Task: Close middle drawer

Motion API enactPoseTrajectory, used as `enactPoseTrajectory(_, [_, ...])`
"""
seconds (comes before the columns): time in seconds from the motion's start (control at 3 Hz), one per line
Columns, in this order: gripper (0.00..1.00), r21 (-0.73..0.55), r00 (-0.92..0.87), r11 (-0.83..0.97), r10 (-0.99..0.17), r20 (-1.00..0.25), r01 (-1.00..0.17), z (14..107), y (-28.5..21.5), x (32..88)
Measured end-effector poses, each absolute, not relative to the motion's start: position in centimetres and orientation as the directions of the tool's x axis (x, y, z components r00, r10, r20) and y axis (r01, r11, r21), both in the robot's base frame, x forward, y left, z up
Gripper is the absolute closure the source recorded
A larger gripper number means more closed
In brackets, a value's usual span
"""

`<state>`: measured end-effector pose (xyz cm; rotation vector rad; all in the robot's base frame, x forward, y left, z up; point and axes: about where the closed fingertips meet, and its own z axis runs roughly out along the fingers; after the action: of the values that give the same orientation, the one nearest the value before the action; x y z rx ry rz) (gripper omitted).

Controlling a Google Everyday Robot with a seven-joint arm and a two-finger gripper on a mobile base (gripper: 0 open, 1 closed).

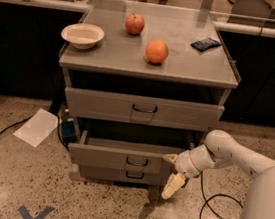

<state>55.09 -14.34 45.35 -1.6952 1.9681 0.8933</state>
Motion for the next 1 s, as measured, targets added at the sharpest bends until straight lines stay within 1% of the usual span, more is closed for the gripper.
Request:
enactPoseTrajectory(0.33, [0.00,0.211,-0.191,0.064,-0.725,-0.662,-0.975,45.3,-14.3,55.1])
enactPoseTrajectory(1.0, [0.00,0.257,-0.178,0.003,-0.729,-0.661,-0.966,42.8,-12.2,55.6])
